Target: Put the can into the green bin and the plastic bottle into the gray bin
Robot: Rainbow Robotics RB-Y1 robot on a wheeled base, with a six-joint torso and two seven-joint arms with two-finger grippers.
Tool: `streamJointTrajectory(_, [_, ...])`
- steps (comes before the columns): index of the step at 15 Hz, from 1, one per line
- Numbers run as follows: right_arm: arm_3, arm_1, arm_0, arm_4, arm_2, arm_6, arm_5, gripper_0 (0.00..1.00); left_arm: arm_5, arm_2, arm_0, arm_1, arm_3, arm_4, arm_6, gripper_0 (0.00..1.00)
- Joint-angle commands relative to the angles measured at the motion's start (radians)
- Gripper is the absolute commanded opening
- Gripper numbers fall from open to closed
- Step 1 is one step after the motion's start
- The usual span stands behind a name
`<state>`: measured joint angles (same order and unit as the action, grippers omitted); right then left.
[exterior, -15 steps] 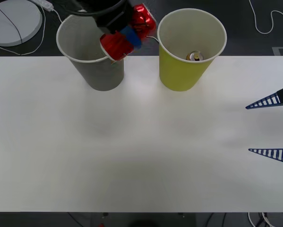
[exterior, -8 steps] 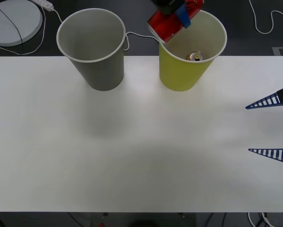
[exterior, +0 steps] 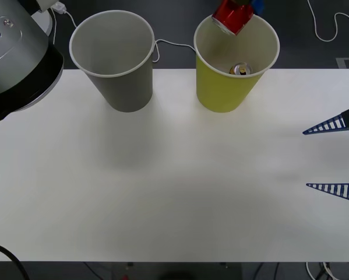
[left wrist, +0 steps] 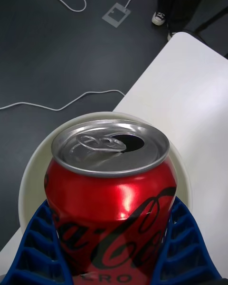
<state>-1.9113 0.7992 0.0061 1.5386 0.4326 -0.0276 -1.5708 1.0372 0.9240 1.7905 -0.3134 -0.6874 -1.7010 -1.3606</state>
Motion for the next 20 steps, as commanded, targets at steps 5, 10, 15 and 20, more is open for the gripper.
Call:
streamJointTrajectory(5, [0.000, 0.000, 0.000, 0.000, 0.000, 0.000, 0.000, 1.00, -0.034, 0.035, 0.043, 0.056, 0.077, -0.014, 0.006, 0.07])
streamJointTrajectory(10, [0.000, 0.000, 0.000, 0.000, 0.000, 0.000, 0.000, 1.00, -0.034, 0.035, 0.043, 0.054, 0.071, -0.003, 0.025, 1.00])
streamJointTrajectory(15, [0.000, 0.000, 0.000, 0.000, 0.000, 0.000, 0.000, 1.00, 0.055, 0.006, 0.043, -0.021, 0.014, 0.095, 0.094, 1.00])
streamJointTrajectory(20, [0.000, 0.000, 0.000, 0.000, 0.000, 0.000, 0.000, 1.00, 0.211, -0.129, -0.086, -0.223, -0.262, 0.147, 0.133, 1.00])
